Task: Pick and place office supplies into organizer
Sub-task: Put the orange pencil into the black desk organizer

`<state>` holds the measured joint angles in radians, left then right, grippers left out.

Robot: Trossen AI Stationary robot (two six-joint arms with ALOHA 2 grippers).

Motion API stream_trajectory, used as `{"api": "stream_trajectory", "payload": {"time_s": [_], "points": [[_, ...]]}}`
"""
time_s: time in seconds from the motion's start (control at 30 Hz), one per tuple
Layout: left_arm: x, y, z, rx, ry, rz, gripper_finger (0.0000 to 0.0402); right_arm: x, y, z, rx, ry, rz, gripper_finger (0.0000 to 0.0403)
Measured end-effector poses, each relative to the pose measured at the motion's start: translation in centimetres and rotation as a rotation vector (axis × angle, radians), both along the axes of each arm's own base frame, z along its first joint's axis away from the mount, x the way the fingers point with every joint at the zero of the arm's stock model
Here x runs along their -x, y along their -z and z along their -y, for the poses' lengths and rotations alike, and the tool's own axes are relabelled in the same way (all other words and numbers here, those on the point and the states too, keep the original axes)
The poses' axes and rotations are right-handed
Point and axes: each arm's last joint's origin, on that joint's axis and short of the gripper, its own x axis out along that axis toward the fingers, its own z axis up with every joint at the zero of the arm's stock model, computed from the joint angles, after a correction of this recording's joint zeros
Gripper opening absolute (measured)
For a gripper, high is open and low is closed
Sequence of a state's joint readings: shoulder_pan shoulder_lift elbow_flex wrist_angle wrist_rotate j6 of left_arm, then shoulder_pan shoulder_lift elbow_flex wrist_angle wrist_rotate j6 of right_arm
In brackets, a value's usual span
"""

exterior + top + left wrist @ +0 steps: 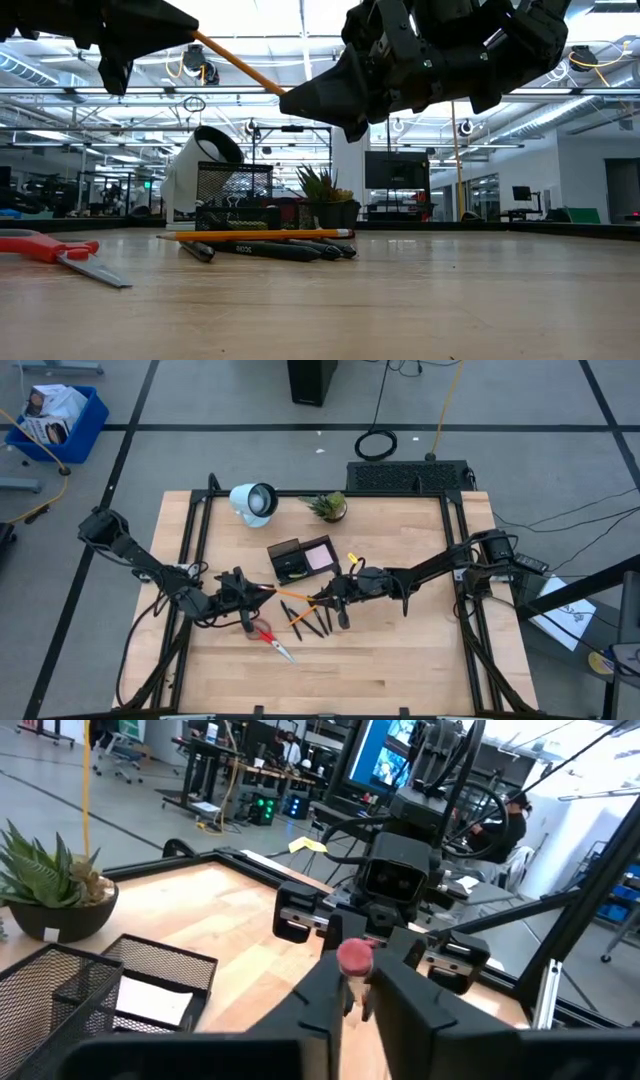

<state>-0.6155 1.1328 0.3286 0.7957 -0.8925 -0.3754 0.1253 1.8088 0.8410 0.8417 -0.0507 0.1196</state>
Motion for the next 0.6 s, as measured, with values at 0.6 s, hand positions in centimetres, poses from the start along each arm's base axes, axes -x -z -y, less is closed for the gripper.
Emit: {"api": "stream_trajectory", "payload": {"time_s": [0.6], "points": [[0.0,0.01,0.0,-0.006,0.0,-0.003,0.0038,0.63,1.0,0.02,0.011,-0.008,-0.057,0.01]]}}
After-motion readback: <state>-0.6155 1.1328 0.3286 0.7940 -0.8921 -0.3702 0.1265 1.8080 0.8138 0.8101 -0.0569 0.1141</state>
